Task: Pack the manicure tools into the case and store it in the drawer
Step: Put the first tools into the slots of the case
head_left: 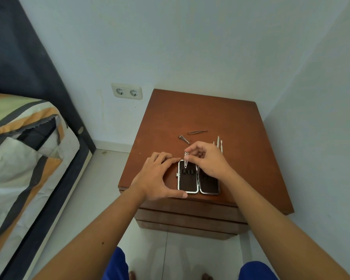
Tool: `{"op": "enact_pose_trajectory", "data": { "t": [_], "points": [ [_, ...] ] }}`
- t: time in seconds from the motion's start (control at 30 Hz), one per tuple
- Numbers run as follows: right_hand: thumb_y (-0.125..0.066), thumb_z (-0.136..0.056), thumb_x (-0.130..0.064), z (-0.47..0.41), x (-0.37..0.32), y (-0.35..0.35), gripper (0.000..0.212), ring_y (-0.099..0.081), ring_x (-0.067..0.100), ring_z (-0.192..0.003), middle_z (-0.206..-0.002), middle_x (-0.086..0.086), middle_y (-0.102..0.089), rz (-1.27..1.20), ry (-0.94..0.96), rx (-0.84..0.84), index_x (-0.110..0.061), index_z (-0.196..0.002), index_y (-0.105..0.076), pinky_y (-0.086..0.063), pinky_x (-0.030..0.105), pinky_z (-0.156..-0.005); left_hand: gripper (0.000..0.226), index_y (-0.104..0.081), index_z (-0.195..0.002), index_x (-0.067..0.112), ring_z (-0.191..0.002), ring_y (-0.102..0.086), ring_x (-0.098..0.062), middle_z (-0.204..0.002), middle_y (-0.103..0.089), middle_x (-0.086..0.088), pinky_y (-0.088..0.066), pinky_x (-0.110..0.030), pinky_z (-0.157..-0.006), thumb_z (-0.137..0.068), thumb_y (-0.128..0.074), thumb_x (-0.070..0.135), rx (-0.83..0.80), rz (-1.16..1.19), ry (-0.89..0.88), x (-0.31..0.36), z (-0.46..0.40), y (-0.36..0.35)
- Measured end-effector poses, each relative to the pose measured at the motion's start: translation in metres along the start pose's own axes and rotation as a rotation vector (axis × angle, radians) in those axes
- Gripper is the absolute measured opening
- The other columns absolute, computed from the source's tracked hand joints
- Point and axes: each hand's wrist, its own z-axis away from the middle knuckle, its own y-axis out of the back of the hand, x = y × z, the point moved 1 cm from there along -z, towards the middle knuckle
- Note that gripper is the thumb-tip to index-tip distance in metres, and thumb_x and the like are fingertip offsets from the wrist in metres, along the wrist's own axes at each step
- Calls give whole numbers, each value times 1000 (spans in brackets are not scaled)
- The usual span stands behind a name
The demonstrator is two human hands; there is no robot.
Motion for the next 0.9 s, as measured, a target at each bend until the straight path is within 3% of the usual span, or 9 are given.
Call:
{"op": "enact_pose_trajectory", "data": {
  "t": [0.1, 0.33, 0.5, 0.7, 0.9],
  "points": [
    [-87, -85, -21, 6, 3, -7, 17, -60, 5, -71, -84, -4, -76, 21, -2, 17, -23, -99, -78, -48, 19, -71, 113, -41, -152, 36, -135, -29, -10, -144, -41, 12, -25, -29, -113, -58, -67, 94, 7, -4, -6, 1, 0, 0],
    [-83, -88, -33, 14, 0, -12, 16, -55, 10, -102, -104, -11, -61, 284, 84, -21, -33, -104, -78, -38, 19, -85, 112, -45, -150, 34, -133, -31, -9, -142, -43, 13, -24, -26, -110, -58, -68, 94, 22, -4, -9, 0, 0, -1],
    [-79, -92, -34, 19, 3, -13, 15, -51, 8, -102, -105, -12, -58, 341, 149, 9, -29, -107, -80, -37, 23, -91, 113, -45, -150, 34, -133, -32, -10, -141, -43, 12, -28, -29, -112, -58, -67, 95, 30, -1, -10, 0, 1, -1],
    [-84, -81, -52, 31, 9, -7, 49, -47, 7, -110, -116, -13, -53, 389, 192, -61, -30, -124, -75, -31, 8, -95, 113, -44, -151, 33, -134, -30, -9, -145, -42, 12, -27, -29, -112, -59, -64, 96, 8, -7, -3, 0, 0, 0],
    [-91, -75, -47, 34, 9, -8, 51, -46, 12, -111, -117, -12, -54, 360, 205, -38, -27, -120, -77, -31, 8, -96, 112, -42, -151, 36, -134, -29, -8, -145, -41, 13, -26, -28, -111, -59, -65, 96, 2, -3, 2, 1, 0, 0]
  ]
}}
